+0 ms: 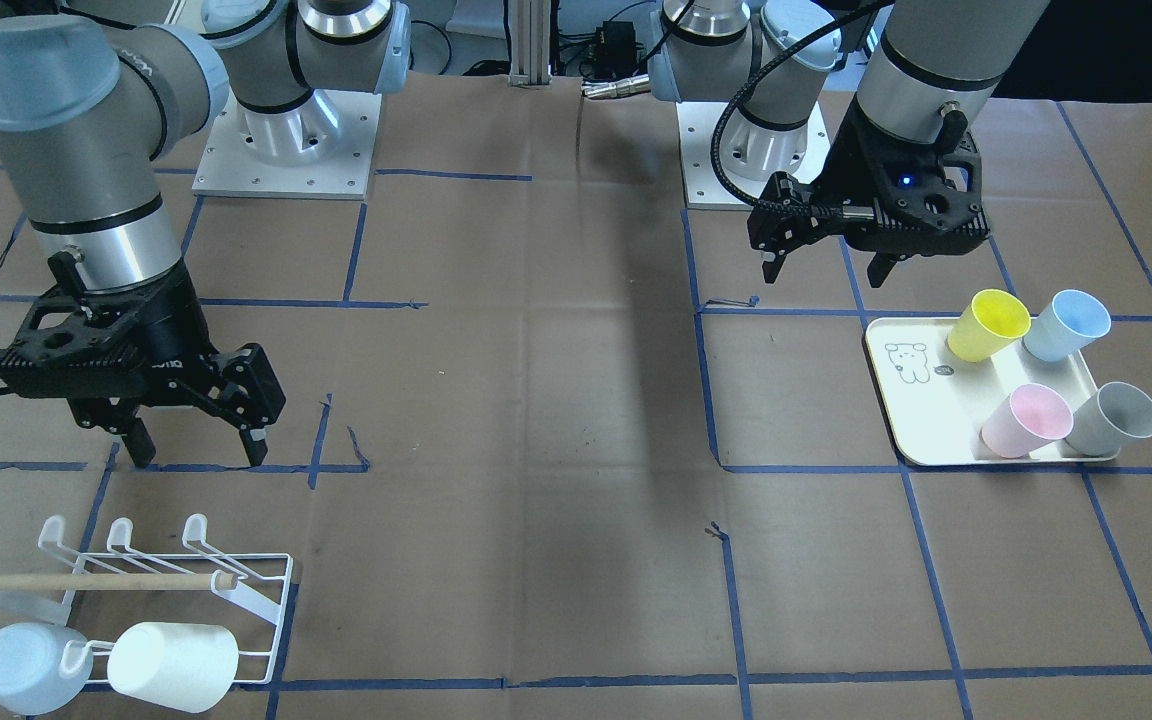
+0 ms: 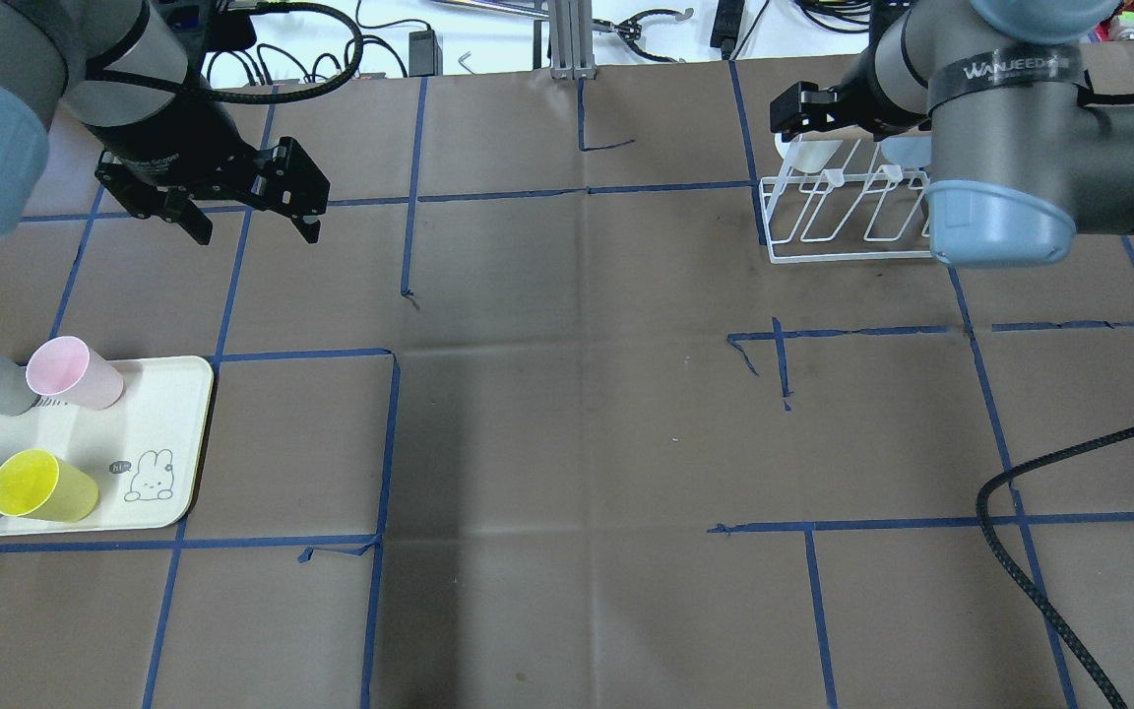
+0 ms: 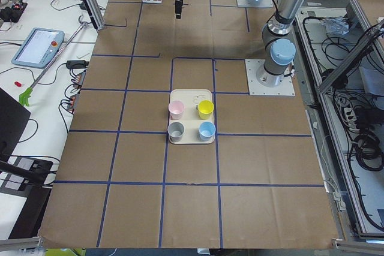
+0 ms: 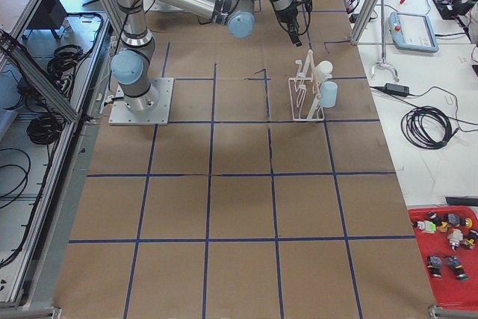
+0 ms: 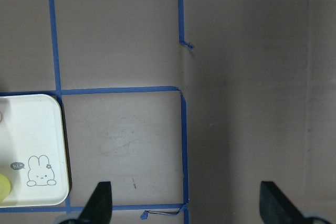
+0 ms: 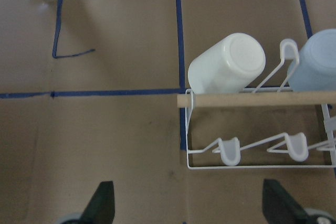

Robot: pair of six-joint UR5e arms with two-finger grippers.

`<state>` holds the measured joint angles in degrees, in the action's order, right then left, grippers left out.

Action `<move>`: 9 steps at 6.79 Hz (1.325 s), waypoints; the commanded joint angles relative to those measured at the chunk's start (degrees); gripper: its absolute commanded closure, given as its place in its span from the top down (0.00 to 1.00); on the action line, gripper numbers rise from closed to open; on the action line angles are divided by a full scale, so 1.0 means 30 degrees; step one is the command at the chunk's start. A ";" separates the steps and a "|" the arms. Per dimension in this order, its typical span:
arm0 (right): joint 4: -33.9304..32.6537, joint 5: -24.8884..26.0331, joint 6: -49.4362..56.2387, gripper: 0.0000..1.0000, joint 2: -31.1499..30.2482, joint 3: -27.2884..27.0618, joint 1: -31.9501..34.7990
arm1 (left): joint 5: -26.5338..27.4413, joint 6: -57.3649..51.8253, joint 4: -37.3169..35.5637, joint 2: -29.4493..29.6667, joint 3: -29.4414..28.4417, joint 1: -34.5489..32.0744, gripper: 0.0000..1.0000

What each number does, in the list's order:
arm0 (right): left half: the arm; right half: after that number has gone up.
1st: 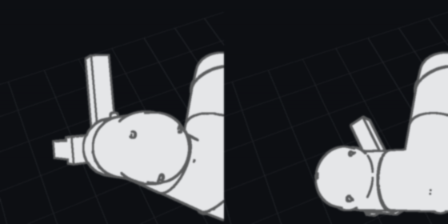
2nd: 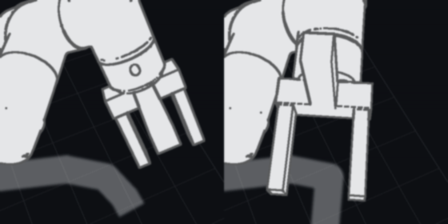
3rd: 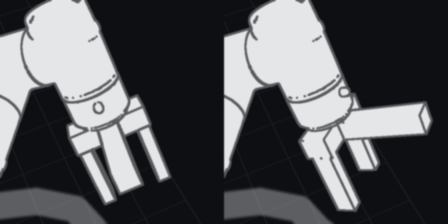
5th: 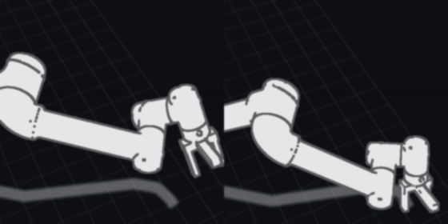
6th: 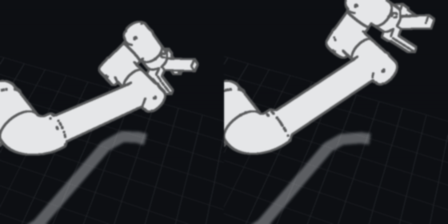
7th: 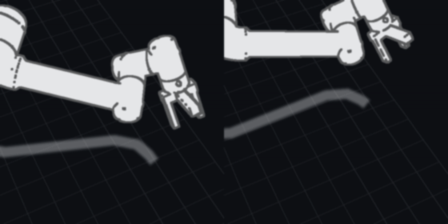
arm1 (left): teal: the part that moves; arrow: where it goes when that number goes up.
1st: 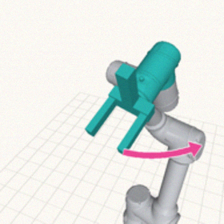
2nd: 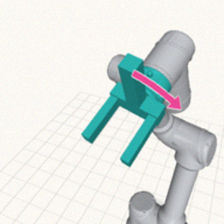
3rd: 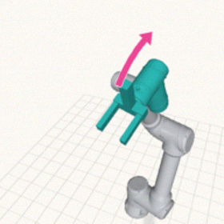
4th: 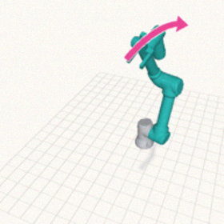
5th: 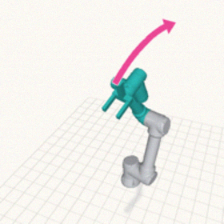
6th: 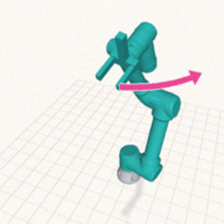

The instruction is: Transfer IKEA cup to right arm and place on rack

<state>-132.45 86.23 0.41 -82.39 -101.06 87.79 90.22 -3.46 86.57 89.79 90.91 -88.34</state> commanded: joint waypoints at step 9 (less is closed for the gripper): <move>1.0192 0.0672 -0.1603 1.00 -0.3973 0.1839 0.2142 | -0.0131 -0.0017 0.0000 0.0011 -0.0010 -0.0027 0.99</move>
<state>-102.27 88.17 -4.38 -94.35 -96.61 94.14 89.89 -3.51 86.57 89.83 90.88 -88.41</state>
